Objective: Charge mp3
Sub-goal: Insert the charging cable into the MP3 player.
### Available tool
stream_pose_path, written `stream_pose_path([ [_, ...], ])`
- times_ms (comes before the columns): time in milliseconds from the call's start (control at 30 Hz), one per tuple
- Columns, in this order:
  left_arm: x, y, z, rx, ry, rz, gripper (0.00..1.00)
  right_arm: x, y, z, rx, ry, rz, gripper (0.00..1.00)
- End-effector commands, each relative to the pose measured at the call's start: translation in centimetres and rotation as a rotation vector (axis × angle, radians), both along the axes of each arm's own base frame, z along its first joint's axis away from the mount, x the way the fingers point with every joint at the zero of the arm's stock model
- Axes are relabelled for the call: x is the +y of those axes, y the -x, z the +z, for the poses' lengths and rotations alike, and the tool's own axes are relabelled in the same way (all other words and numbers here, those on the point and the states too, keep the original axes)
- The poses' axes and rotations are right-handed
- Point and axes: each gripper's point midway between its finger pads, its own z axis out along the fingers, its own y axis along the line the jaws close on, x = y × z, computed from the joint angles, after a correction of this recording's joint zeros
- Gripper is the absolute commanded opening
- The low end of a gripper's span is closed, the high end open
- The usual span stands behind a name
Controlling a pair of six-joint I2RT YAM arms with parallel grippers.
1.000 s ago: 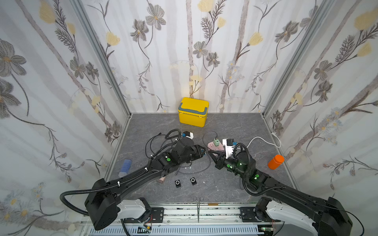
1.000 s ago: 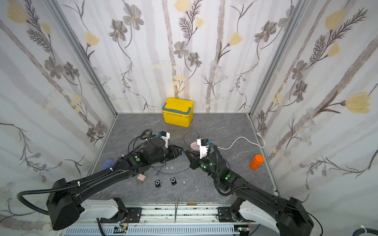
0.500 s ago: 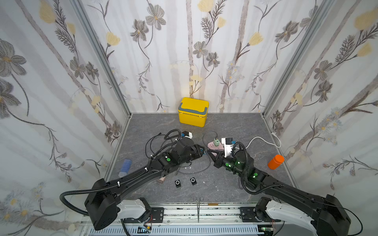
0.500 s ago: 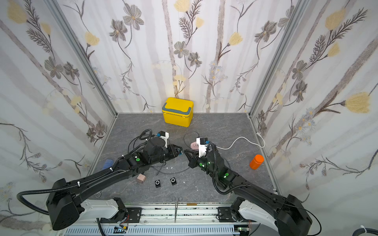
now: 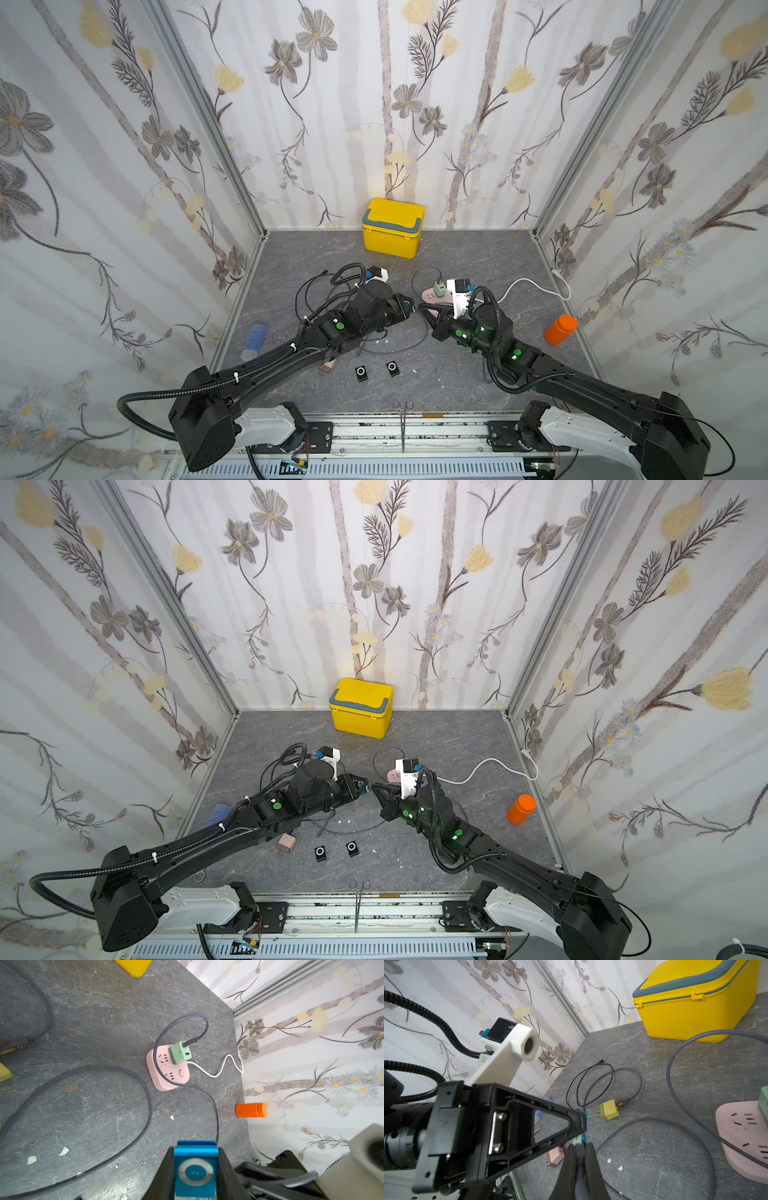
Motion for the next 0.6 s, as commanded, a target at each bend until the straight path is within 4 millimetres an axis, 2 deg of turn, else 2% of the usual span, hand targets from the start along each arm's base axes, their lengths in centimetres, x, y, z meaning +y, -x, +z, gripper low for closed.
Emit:
stream_pose_path([
  [0,-4.3,2.0,8.0,-0.15,0.268,-0.204,0.09,0.0,1.6,-5.4,0.108,0.193,0.063,0.0],
  [133,-4.6,2.1,8.6,-0.169,0.274,-0.215,0.09,0.4,2.0,-5.9,0.112,0.221,0.083,0.0],
  [433,-4.6,1.9,9.0,-0.187,0.267,-0.203,0.09,-0.1,2.0,-5.5,0.109,0.183,0.052,0.0],
  [567,-3.8,1.0,8.0,-0.175,0.216,-0.141,0.09,-0.5,2.1,-5.2,0.096,0.189,0.044,0.07],
])
